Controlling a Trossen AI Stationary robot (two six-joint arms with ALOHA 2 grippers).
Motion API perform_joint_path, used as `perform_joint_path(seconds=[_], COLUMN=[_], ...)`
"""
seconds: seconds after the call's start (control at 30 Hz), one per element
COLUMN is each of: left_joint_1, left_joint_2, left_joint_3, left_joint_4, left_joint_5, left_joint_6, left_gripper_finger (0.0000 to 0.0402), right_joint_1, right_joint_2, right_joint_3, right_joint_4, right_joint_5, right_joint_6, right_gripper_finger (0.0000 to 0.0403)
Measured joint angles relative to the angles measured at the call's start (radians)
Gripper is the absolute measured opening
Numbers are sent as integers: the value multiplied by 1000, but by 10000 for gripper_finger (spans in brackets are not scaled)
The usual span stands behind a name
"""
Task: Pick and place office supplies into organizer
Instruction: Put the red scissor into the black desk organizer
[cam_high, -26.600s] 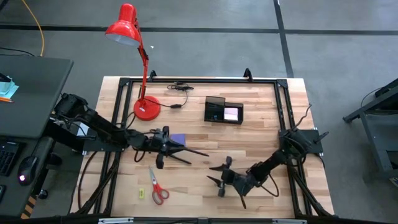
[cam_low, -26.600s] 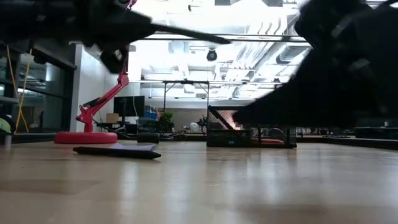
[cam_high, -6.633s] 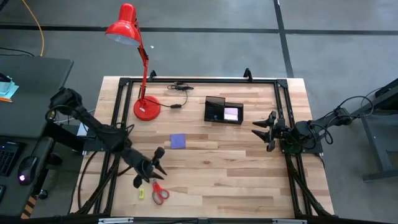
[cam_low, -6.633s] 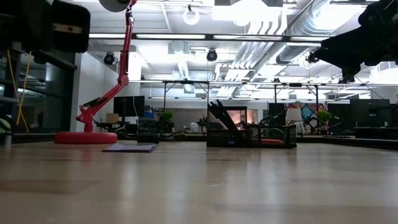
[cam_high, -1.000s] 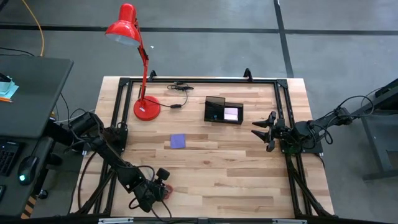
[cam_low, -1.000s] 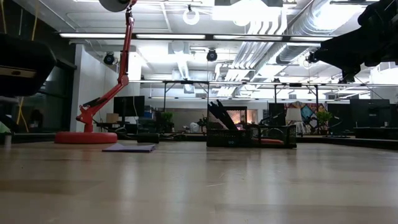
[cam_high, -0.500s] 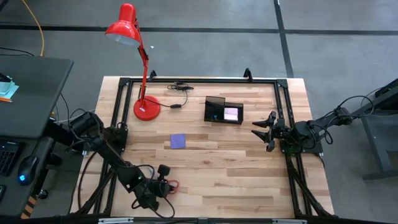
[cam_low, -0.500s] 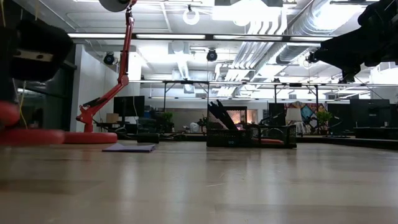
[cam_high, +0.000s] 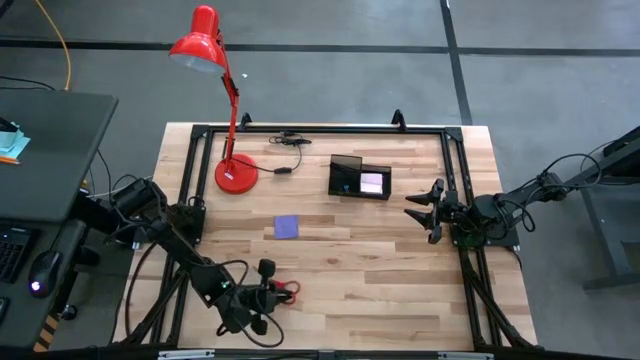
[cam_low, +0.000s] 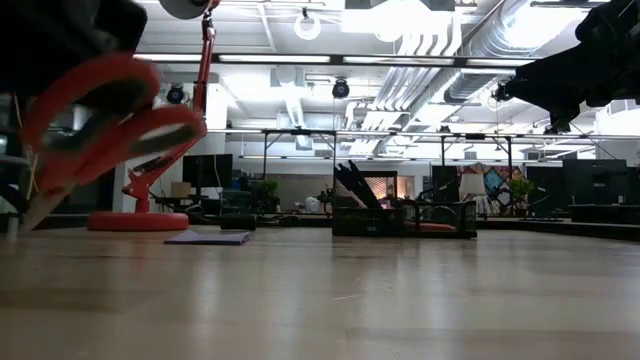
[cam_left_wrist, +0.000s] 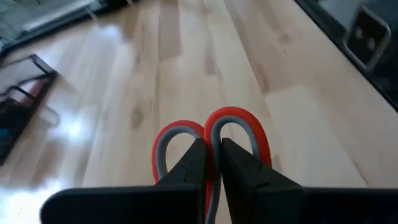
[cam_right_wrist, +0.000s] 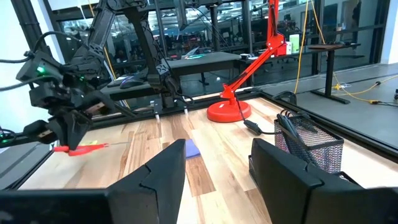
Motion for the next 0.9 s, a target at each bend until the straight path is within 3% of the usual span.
perform_joint_path(seconds=[0.3, 0.67, 0.8, 0.9], left_joint_1=[0, 2, 31, 81], left_joint_2=[0, 0, -12, -31], left_joint_3=[0, 0, 0, 0], left_joint_4=[161, 522, 579, 589], left_joint_5=[-123, -261, -265, -174], left_joint_6=[82, 428, 545, 524], left_gripper_finger=[16, 17, 17, 17], right_joint_1=[0, 0, 0, 0], right_joint_2=[0, 0, 0, 0], right_joint_3=[0, 0, 0, 0], right_joint_4=[0, 0, 0, 0], right_joint_5=[0, 0, 0, 0], right_joint_6=[0, 0, 0, 0], right_gripper_finger=[179, 179, 179, 179])
